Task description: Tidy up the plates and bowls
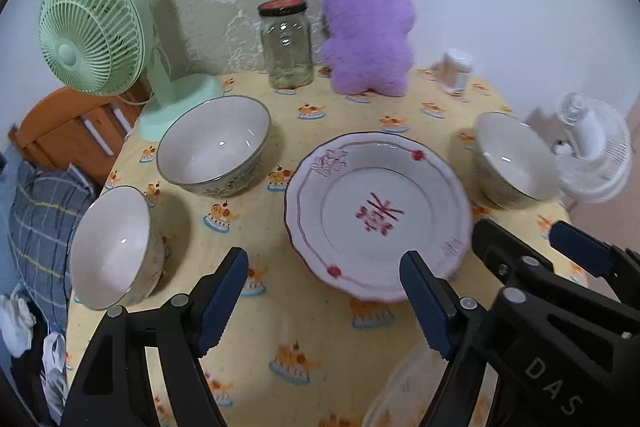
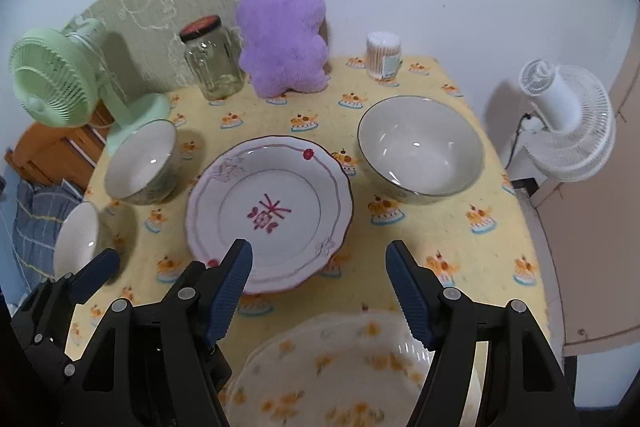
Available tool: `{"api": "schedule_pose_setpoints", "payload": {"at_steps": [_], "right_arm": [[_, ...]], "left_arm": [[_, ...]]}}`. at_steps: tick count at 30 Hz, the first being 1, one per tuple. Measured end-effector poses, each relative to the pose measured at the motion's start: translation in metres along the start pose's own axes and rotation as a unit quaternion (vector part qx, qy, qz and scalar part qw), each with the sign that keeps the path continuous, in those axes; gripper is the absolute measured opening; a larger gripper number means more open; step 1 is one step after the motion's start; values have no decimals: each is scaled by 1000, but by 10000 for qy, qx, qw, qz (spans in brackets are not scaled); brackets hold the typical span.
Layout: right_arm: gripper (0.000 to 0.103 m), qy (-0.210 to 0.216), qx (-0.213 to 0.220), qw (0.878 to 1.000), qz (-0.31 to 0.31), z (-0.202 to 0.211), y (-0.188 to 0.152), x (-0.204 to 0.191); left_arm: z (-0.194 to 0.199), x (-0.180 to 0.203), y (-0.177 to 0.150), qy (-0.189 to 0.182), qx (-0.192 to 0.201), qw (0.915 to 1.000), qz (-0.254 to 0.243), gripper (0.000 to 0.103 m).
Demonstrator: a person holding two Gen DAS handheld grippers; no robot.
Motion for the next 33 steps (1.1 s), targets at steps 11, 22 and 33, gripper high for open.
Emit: {"api": "schedule_pose_setpoints", "payload": {"at_steps": [11,22,33], "right_arm": [[69,207,-408,9987,219,-86,14,-6],[56,237,-638,9974,218,-121,20,-7],[53,183,-721,9961,479,-117,19,-17]], "left_arm": [[-74,-3,5,533,-266,9976,365,78],[-99,-13,12,633,-413,9962,431,65],[-95,-19,10,393,-623,9965,383,66]]}}
Point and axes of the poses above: each gripper's, at about its wrist camera, not at the fingertips, and z roughly against the way its jaws point, x to its right, y to its top, the point moved 5 cm from there along -z, roughly the way its jaws point, and after that the axes turned 6 degrees about -y, right-handed, at the moved point
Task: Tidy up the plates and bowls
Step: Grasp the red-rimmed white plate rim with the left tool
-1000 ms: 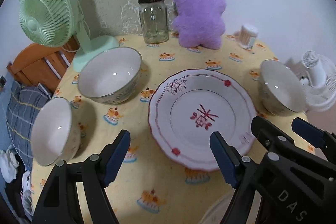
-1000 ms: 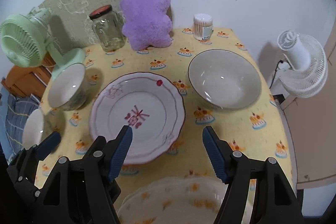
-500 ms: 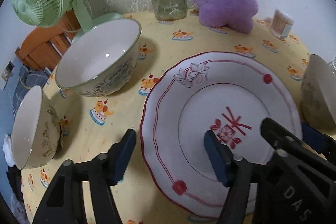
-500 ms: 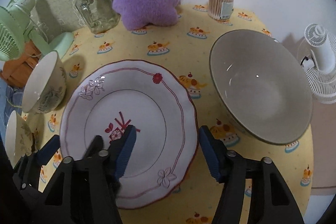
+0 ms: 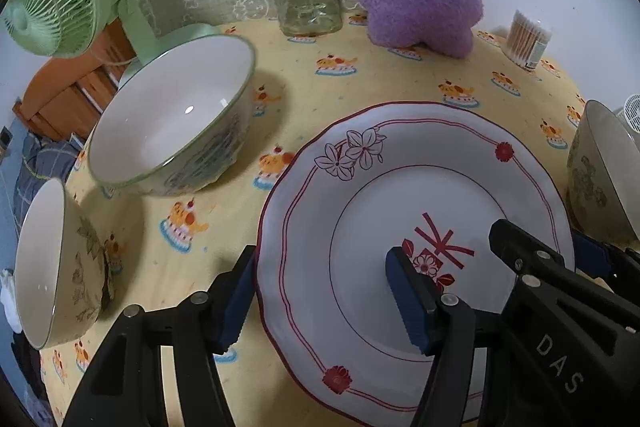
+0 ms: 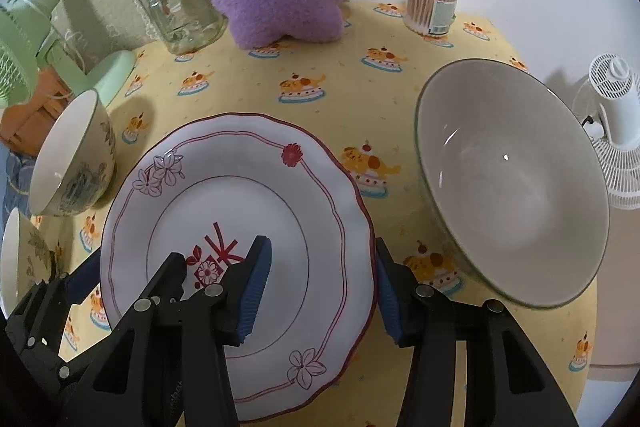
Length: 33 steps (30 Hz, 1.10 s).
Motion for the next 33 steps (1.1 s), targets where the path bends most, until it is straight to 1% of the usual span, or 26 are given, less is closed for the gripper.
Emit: {"api": "schedule_pose_setpoints", "payload": {"at_steps": [6,13,17,19,21,25,29,33], "right_arm": [[53,127,-146,9996,213,8,-20,-19],[53,294,-266,9980,482,16,-42,-46],[55,353,-307,9970,612,18,-49,-57],[55,329,-313,9969,644,17,-50,-59],[55,334,-358,9969,613,14,-48,-58],[55,356,-384,9967,617,9,-43,-61],[55,355,-473,9968,538,2,-38,-64],[55,284,-425,9976,466,2,-38,-65]], "left_arm": [[10,-20,-20,46,-166,9998,74,65],[23,-46,-44,117,-351,9987,355,64],[30,-60,-55,69,-376,9982,462,60],[32,-63,-56,7,-346,9983,473,58],[30,-66,-55,-13,-366,9980,511,53],[25,-69,-51,-146,-336,9973,639,54],[22,-69,-46,-202,-258,9979,563,54],[20,-68,-44,-160,-275,9978,575,55]]}}
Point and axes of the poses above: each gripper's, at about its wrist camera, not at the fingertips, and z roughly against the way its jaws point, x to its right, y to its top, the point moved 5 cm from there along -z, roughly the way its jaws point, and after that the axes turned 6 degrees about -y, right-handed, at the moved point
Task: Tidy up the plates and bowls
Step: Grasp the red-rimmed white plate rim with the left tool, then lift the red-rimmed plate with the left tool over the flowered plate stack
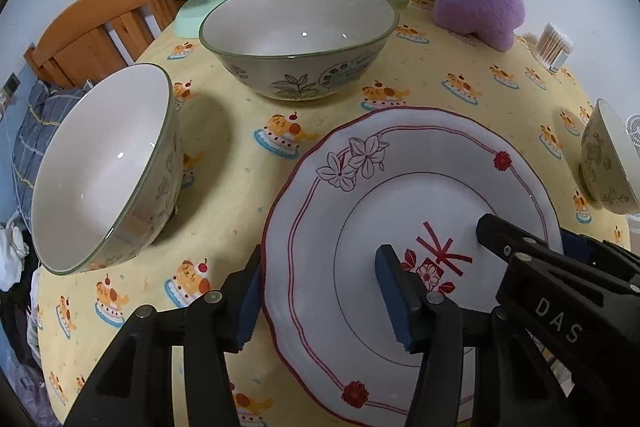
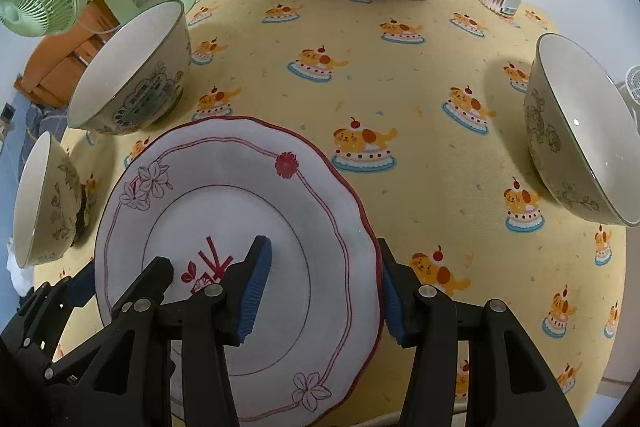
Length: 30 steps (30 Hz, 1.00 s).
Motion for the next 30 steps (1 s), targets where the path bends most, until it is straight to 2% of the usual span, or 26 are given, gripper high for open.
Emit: {"api": "schedule_pose_setpoints", "payload": {"at_steps": [8,17,30], "right_arm": [[55,-158,188,9995,192,15,-1,-9],[55,-196,375,9989,204,47,-6,-20],[55,-429,546,9973,-229,103,-49,-17]], "left_arm": [[10,-7,-4,-28,2,10000,24,55],[44,-17,-7,-64,195,9998,-73,54],[89,-14,-33,-375,298,9978,-449,54]]}}
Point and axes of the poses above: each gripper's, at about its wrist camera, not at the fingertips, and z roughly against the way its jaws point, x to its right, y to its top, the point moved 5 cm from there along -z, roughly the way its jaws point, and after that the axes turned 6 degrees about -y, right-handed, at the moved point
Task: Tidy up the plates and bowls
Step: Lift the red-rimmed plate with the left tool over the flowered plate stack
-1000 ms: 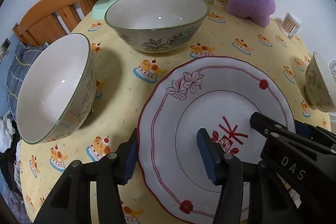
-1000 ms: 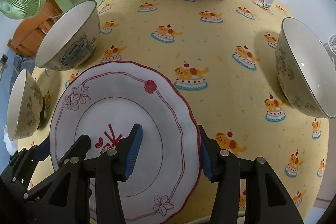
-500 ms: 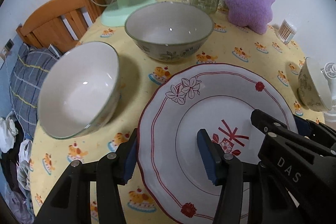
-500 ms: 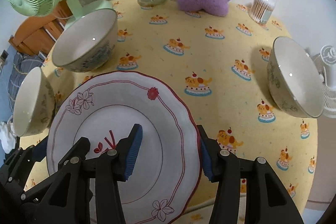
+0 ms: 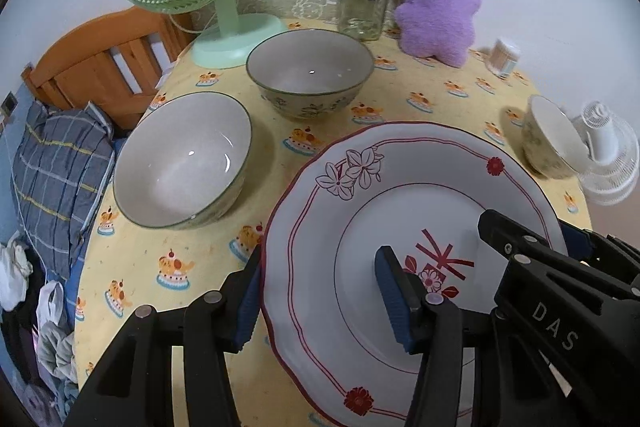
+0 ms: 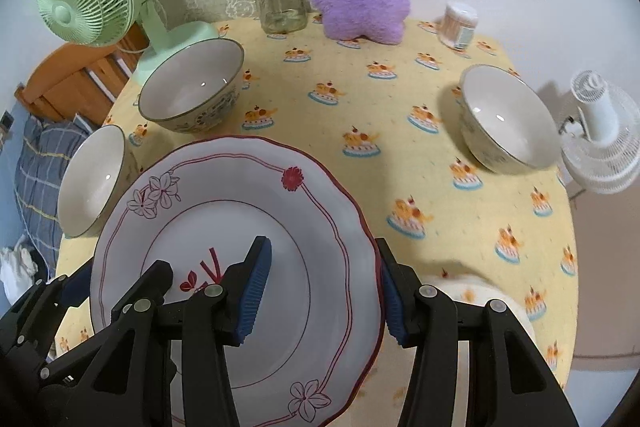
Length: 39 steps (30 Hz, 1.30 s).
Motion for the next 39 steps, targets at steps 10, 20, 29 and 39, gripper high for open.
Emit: {"api": "schedule_pose_setpoints", "payload": {"at_steps": [10,20,29,39], "right_arm": [[55,-404,74,9972,-617,41,-47,31],[55,-621,18,9911,-1175,57,-91,71],[55,-727,-151,9868,-1441,49,-117,121],[55,-574,-348,9895,-1281,25,-123,155]], "left_arm": [[27,30,-30,-428,-41,9973,-596,54],[32,71,-59,-668,-202,9912,-1122,55],[14,120,-80,-777,-510,9878,-1247,55],[-9,150,-93,-583,-709,9902,-1054,55]]}}
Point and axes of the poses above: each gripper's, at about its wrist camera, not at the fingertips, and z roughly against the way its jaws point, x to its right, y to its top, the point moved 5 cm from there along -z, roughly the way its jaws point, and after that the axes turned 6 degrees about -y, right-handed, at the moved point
